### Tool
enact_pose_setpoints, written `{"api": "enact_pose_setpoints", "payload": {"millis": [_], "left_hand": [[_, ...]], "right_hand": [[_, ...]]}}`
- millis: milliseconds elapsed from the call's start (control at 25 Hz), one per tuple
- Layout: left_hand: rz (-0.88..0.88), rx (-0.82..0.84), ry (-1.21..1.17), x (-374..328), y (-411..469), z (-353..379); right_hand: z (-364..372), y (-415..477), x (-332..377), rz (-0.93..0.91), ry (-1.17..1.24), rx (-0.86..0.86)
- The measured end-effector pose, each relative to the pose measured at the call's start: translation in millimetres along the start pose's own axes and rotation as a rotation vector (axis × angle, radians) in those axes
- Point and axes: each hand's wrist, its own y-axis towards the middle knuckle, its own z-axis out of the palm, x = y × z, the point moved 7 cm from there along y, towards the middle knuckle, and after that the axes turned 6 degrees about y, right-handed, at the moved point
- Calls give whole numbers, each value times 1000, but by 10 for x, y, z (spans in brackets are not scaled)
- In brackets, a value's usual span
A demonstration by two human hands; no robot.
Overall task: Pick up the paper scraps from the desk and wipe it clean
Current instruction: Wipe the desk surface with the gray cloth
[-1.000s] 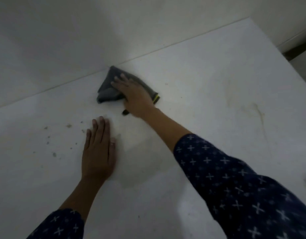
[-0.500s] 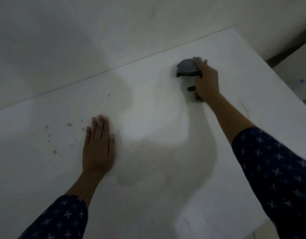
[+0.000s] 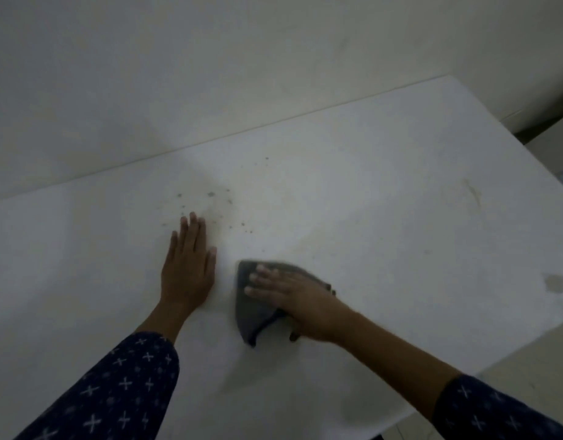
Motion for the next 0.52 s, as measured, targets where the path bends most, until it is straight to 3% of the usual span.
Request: {"api": "enact_pose_setpoints", "payload": {"millis": [120,240,320,400,520], "left_hand": [[-70,48,27,392,-180,27],[-59,40,50,379,-168,46],[-50,26,36,376,-151,35],[-59,23,11,401,-156,51],[-67,24,4,391,-148,66]], "right_hand": [[530,280,264,-49,-56,137],[495,675,52,2,-80,73],[110,917,-347,128,-32,-108],[-418,1015,-896,351,-1,-354],[-1008,834,-1534,702,-21,-570]]}}
